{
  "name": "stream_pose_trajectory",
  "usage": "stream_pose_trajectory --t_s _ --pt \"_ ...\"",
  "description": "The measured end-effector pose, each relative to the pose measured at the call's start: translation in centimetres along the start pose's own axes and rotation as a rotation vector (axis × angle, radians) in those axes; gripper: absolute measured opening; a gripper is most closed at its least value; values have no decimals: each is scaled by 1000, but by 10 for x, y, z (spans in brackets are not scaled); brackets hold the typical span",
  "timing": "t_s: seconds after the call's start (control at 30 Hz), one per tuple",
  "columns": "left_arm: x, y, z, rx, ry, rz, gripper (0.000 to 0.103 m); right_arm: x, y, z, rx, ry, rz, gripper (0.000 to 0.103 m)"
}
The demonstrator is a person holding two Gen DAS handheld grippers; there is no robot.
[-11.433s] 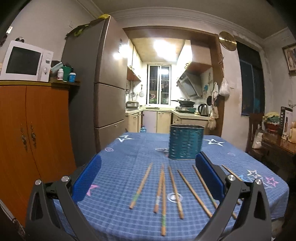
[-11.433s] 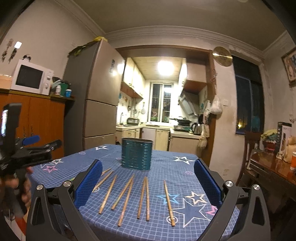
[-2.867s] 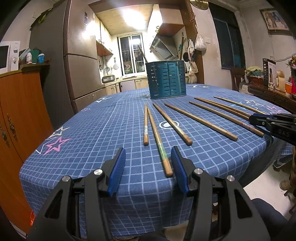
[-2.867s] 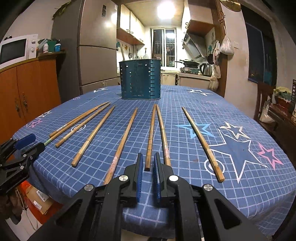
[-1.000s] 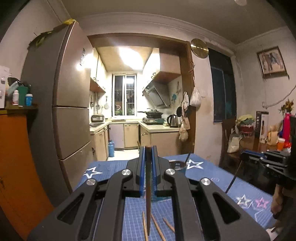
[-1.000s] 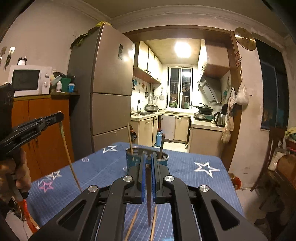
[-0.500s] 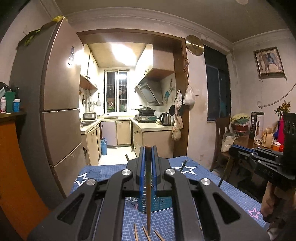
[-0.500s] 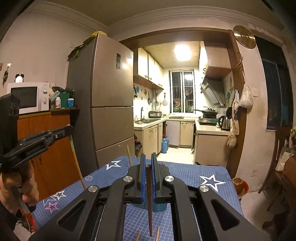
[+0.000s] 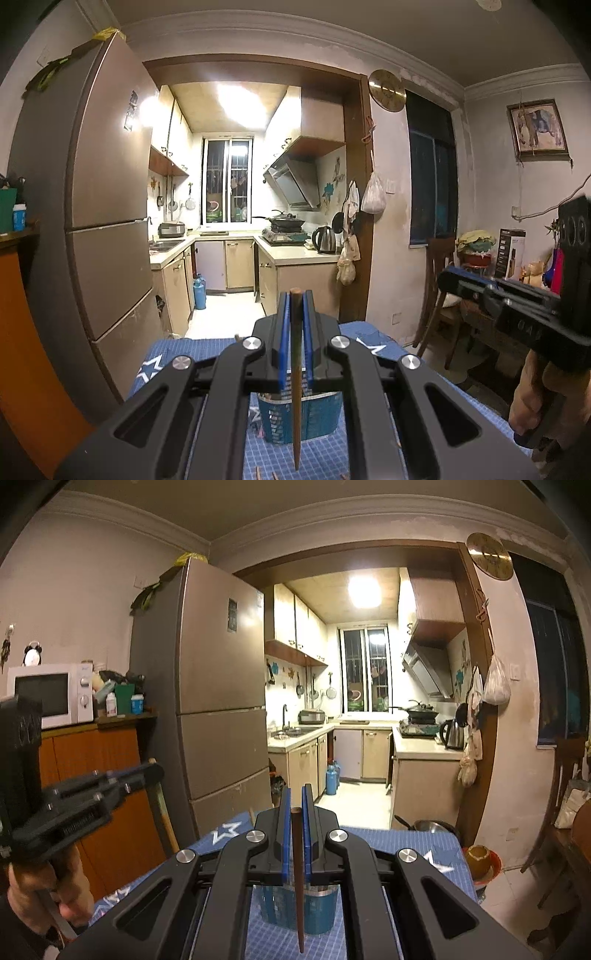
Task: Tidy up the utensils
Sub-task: 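Lift both held chopsticks and carry them over the teal holder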
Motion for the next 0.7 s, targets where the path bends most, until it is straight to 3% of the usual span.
stream_pose_trajectory --t_s 0.47,0.7 --pt "-18 -61 44 57 -47 13 5 3 -102 46 83 -7 5 7" --pt "-29 -62 65 75 -54 6 5 6 -106 81 75 -7 9 7"
Point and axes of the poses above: each gripper's, at about its wrist camera, not at the fingertips, and z roughly the way its jaws point, x to its right, y to its underside, the point moved 9 cm from there along z, roughly the way its jaws point, and after that the axes turned 12 degrees about y, right-handed, at the moved point
